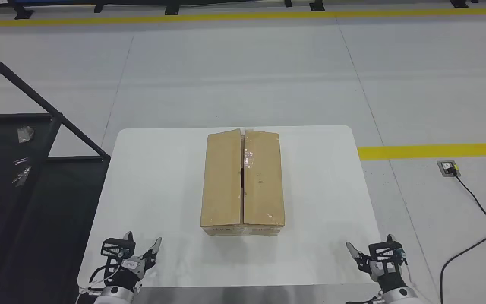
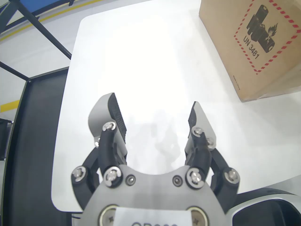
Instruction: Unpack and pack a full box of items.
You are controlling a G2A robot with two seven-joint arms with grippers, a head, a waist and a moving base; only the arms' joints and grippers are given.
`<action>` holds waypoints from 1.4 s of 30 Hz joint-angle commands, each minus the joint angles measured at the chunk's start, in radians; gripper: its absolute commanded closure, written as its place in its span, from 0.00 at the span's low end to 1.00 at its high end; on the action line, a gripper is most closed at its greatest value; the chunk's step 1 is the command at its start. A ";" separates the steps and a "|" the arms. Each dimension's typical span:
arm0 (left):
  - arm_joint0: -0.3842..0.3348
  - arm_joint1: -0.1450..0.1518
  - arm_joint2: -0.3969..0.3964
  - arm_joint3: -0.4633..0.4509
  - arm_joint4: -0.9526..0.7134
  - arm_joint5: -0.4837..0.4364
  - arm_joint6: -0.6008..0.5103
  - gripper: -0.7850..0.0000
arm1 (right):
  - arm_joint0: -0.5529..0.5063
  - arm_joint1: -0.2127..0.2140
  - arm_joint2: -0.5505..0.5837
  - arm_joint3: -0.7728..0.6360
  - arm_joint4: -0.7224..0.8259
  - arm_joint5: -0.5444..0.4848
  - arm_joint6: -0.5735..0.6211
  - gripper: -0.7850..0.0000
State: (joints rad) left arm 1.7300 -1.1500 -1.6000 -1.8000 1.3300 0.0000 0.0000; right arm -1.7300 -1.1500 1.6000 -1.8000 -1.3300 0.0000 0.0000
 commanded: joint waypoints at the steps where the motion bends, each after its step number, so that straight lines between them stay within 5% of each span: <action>1: 0.000 0.000 0.000 0.000 0.000 0.000 0.000 0.22 | 0.000 0.000 0.000 0.000 0.000 0.000 0.000 0.00; 13: 0.000 0.000 0.000 0.000 0.000 0.000 0.000 0.22 | 0.000 0.000 0.000 0.000 0.000 0.000 0.000 0.00; 14: -0.004 -0.001 0.004 -0.006 -0.004 -0.002 0.008 0.00 | 0.000 0.000 0.000 0.000 0.000 0.000 0.000 0.00; 20: -0.029 -0.007 -0.005 -0.021 -0.043 -0.003 0.100 0.00 | 0.018 -0.005 -0.060 -0.056 -0.133 0.041 0.010 0.00; 25: -0.089 -0.007 -0.017 0.017 -0.125 -0.124 0.190 0.00 | 0.033 -0.009 -0.113 -0.108 -0.245 0.070 0.031 0.00; 29: -0.143 -0.005 -0.008 0.051 -0.124 -0.183 0.161 0.00 | 0.039 -0.007 -0.153 -0.131 -0.407 0.055 0.076 0.00; 38: -0.143 -0.005 -0.008 0.051 -0.124 -0.183 0.161 0.00 | 0.039 -0.007 -0.153 -0.131 -0.407 0.055 0.076 0.00; 40: -0.149 -0.007 -0.006 0.051 -0.139 -0.170 0.146 0.00 | 0.039 -0.013 -0.158 -0.146 -0.301 0.055 -0.023 0.00; 42: -0.170 -0.008 0.006 0.050 -0.163 -0.180 0.117 0.00 | 0.038 -0.011 -0.182 -0.153 -0.407 0.059 -0.074 0.00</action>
State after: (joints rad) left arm 1.5737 -1.1575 -1.6018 -1.7497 1.1819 -0.1719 0.1361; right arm -1.6916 -1.1623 1.4362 -1.9485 -1.6691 0.0545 0.0006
